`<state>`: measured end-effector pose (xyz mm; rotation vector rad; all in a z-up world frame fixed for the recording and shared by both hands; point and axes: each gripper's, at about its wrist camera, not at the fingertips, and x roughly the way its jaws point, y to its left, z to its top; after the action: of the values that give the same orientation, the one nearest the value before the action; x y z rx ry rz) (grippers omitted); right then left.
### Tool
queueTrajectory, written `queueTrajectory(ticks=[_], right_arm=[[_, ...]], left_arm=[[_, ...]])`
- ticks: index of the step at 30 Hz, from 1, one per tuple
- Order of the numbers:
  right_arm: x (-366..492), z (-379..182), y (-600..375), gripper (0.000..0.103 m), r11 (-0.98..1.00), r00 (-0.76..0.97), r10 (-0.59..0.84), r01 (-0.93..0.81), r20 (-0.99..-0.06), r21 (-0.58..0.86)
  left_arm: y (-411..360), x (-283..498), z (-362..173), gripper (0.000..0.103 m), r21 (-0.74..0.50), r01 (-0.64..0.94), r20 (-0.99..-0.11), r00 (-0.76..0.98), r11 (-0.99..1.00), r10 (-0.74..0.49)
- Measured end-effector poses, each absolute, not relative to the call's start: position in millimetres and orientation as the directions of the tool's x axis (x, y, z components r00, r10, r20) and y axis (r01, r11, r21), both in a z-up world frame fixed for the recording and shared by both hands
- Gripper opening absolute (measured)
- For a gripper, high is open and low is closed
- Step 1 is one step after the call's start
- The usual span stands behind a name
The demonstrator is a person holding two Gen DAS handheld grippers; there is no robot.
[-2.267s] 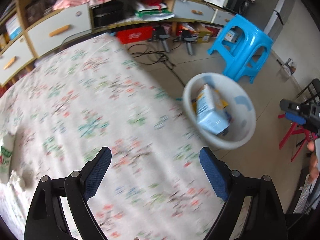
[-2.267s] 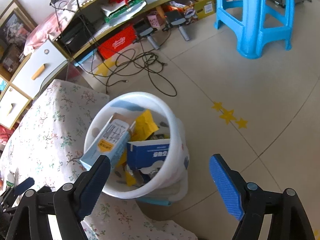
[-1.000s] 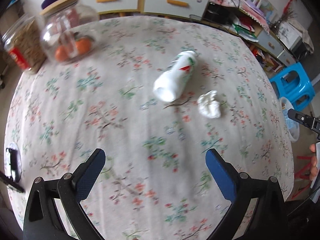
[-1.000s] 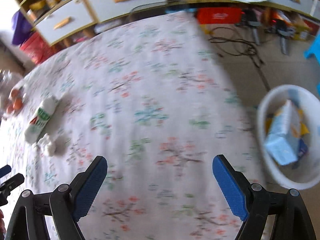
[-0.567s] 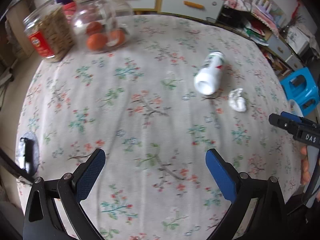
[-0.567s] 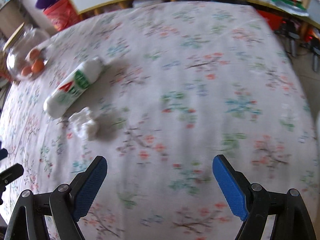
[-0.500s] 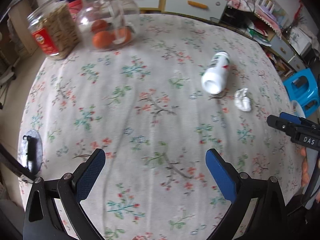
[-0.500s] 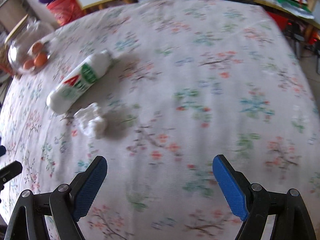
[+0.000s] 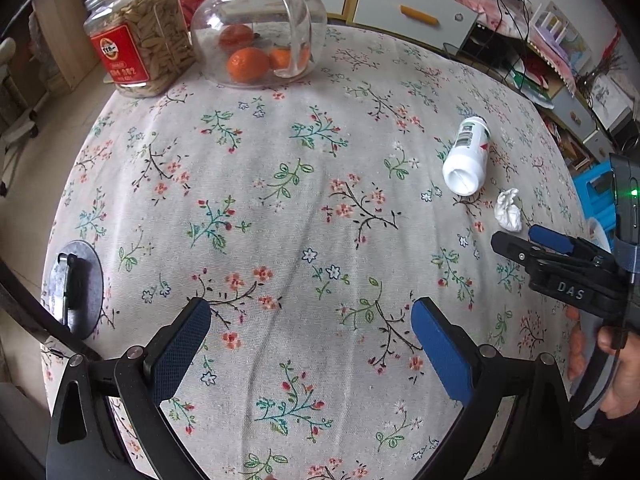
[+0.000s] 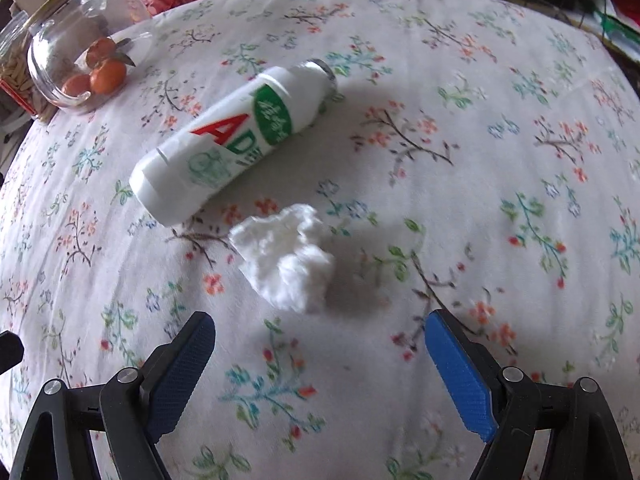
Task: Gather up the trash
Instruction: 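Grasp the white tissue with the right gripper while the left grasps the white AD bottle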
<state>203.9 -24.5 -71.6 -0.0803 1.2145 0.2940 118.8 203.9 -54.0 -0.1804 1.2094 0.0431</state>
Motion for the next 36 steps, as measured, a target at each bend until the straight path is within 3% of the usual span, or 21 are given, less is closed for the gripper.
queueTrajectory(ticks=[6, 8, 11, 29, 36], right_arm=[[206.8, -69.4, -19.8, 0.061, 0.955, 0.351, 0.163, -0.291, -0.922, 0.058], [208.3, -68.5, -18.1, 0.041, 0.949, 0.354, 0.165, -0.311, -0.921, 0.05], [210.1, -66.1, -17.7, 0.029, 0.943, 0.357, 0.172, -0.33, -0.918, 0.049], [226.8, -36.3, -80.7, 0.028, 0.968, 0.385, 0.194, -0.225, -0.902, 0.112], [233.3, -30.1, -108.7, 0.028, 0.974, 0.384, 0.207, -0.166, -0.9, 0.153]], left_arm=[[204.2, 123.3, -53.5, 0.101, -0.115, -0.133, -0.933, 0.355, 0.984, -0.061], [201.9, 127.9, -53.6, 0.101, -0.115, -0.134, -0.932, 0.358, 0.984, -0.06], [195.3, 137.1, -52.0, 0.101, -0.11, -0.124, -0.925, 0.375, 0.986, -0.056], [101.9, 213.8, -46.9, 0.101, -0.112, 0.021, -0.888, 0.447, 0.993, -0.11], [79.4, 235.5, -56.3, 0.084, -0.156, 0.042, -0.885, 0.438, 0.987, -0.159]])
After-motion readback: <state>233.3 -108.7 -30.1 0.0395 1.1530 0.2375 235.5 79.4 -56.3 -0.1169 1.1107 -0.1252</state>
